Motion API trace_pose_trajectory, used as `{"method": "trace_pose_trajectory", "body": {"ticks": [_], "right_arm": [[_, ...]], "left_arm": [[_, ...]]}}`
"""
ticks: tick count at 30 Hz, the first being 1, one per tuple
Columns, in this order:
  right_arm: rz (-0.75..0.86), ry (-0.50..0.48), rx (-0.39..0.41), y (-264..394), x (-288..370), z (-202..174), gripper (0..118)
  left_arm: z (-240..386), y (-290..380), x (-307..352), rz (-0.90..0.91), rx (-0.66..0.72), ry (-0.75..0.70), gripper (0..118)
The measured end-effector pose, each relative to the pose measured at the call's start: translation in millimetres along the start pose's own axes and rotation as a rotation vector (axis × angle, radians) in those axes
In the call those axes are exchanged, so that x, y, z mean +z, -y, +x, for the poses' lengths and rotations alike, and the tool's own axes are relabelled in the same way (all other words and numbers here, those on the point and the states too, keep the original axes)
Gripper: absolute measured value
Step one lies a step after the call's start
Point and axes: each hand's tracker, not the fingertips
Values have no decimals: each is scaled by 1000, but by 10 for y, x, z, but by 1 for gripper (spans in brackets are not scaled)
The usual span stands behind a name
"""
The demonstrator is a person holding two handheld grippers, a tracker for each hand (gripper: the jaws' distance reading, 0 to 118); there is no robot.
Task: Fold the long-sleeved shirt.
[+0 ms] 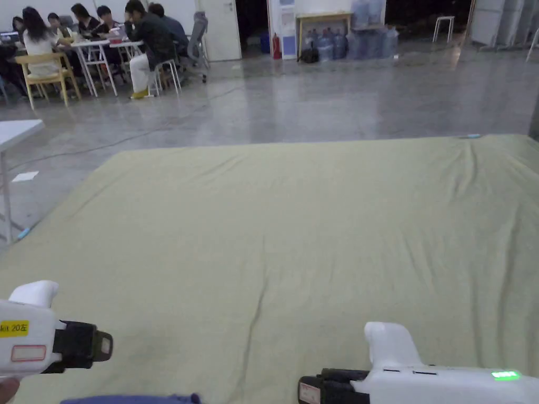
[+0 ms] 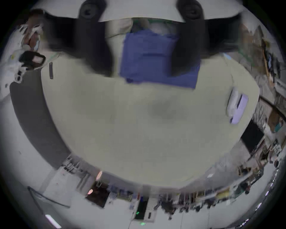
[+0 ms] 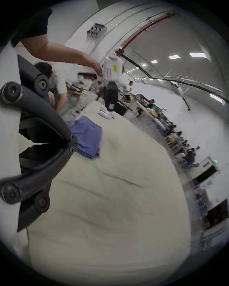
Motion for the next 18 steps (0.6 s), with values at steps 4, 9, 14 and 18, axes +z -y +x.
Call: {"method": "trace_pose_trajectory", "body": {"ticks": [4, 9, 14, 18], "right_arm": [[332, 179, 131, -400, 749, -119, 0], [629, 380, 289, -846, 1456, -408, 0], [777, 587, 348, -924, 1763, -526, 0], [771, 598, 343, -774, 1795, -487, 0]], "left_arm": [[816, -331, 665, 314, -166, -60, 0], [1718, -491, 1210, 721, -263, -95, 0], [2206, -189, 1310, 960, -224, -117, 0], [2454, 80, 1183, 900, -188, -194, 0]]}}
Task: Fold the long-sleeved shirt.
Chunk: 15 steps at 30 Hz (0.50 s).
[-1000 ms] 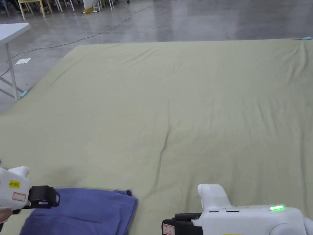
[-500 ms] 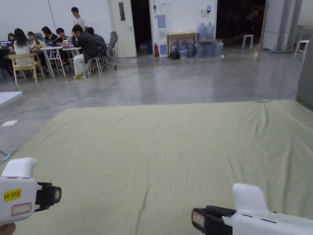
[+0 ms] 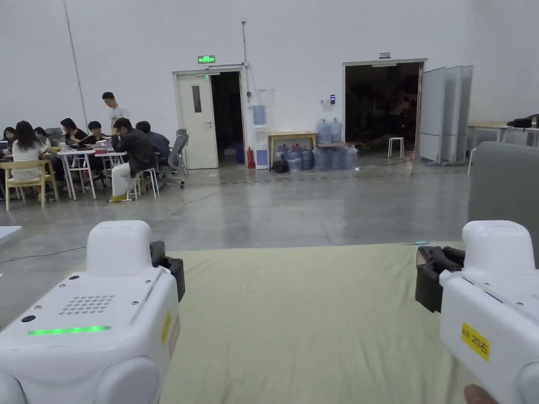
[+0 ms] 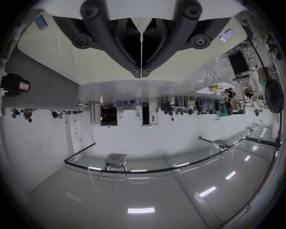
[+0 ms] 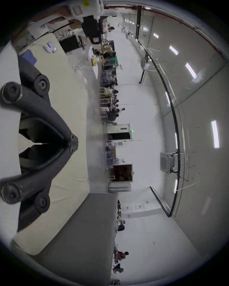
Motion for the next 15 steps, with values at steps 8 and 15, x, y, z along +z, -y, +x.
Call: {"method": "trace_pose_trajectory", "body": {"ticks": [8, 15], "right_arm": [[-4, -5, 32, 176, 384, -10, 0], [1, -14, 45, 103, 743, -95, 0]], "left_arm": [[67, 225, 399, -63, 7, -33, 0], [83, 161, 777, -53, 39, -9, 0]]}}
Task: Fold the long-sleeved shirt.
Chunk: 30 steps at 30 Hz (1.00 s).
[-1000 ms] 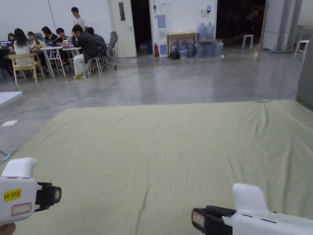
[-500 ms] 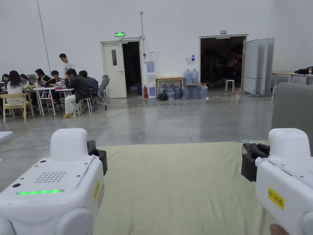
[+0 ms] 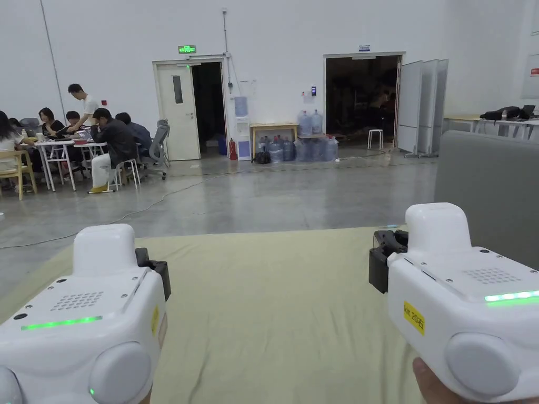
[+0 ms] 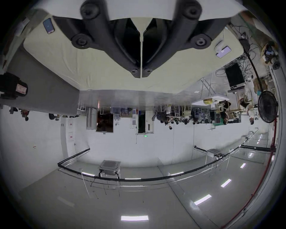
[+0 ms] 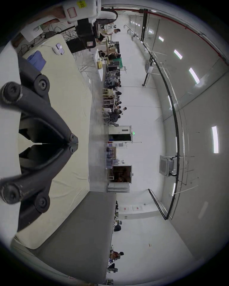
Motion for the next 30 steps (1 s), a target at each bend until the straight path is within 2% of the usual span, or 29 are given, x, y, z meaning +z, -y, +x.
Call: {"method": "trace_pose_trajectory", "body": {"ticks": [5, 6, 7, 8, 9, 10, 11, 12, 13, 14, 23, 27, 30], "right_arm": [[4, 2, -5, -2, 250, -41, 0], [2, 5, -4, -8, 288, -47, 8], [2, 6, -2, -17, 324, -49, 38], [-1, -1, 0, -30, 340, -43, 95], [-13, -11, -1, -56, 349, -41, 95], [-29, -7, 0, -78, 345, -37, 107], [-51, -6, -15, -80, 324, -36, 118], [-79, 11, -17, -69, 308, -36, 118], [12, -18, -54, -16, 342, -24, 118], [-27, -7, -24, 17, 344, -13, 118], [-48, -23, -46, -119, 451, 24, 118], [-45, 14, -10, -102, 468, -40, 118], [-58, -39, -61, -115, 480, -1, 118]], "left_arm": [[93, -40, 281, 17, -24, 20, 0], [111, -48, 323, 16, -25, 21, 1], [127, -53, 363, 17, -24, 22, 16], [116, -55, 376, 20, -22, 23, 52], [127, -59, 406, 24, -16, 25, 52], [144, -65, 431, 25, -14, 27, 65], [160, -69, 439, 23, -16, 27, 92], [168, -70, 416, 10, -24, 25, 118], [187, -63, 400, -7, -38, 23, 116], [138, -53, 467, 60, 2, -11, 118], [200, -73, 511, 30, -25, 25, 118], [223, -57, 493, 5, -27, 31, 118], [245, -57, 494, 8, -31, 26, 118]]}}
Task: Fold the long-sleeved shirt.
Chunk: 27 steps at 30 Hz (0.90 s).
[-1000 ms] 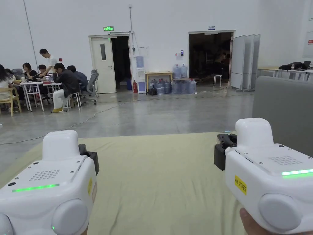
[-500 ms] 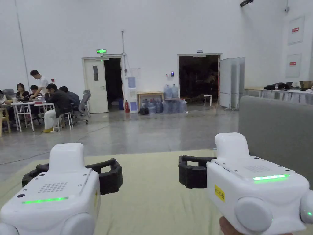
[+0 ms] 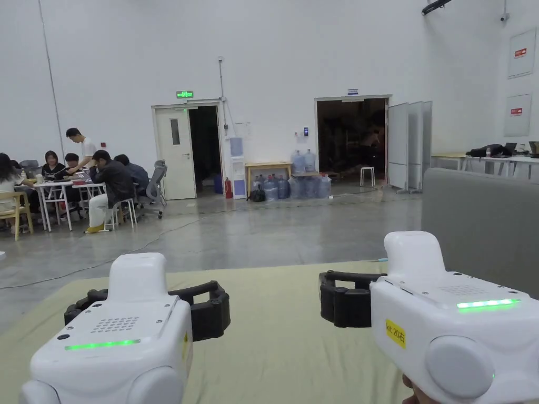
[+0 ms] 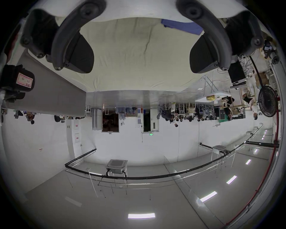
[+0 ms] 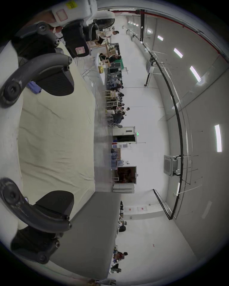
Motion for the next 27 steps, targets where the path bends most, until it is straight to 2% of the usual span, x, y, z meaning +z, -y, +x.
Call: {"method": "trace_pose_trajectory", "body": {"ticks": [2, 7, 12, 18, 22, 27], "right_arm": [[5, 0, -21, -8, 4, 28, 118], [1, 46, -3, -7, -12, 18, 118], [-20, 21, -46, 9, -29, 60, 118], [-22, 32, -35, -3, -40, 46, 118], [-42, -30, -120, -48, -35, 112, 118], [-29, -5, -102, -85, -20, 118, 118]], "left_arm": [[-12, -3, 8, -7, -1, 8, 118], [6, -3, 5, -16, 5, 11, 118], [37, 1, 12, -18, 5, 13, 118], [14, -3, 7, -28, 8, 24, 118], [2, -7, 3, -27, 12, 19, 118], [-6, -20, 1, -33, 16, 32, 118]]}}
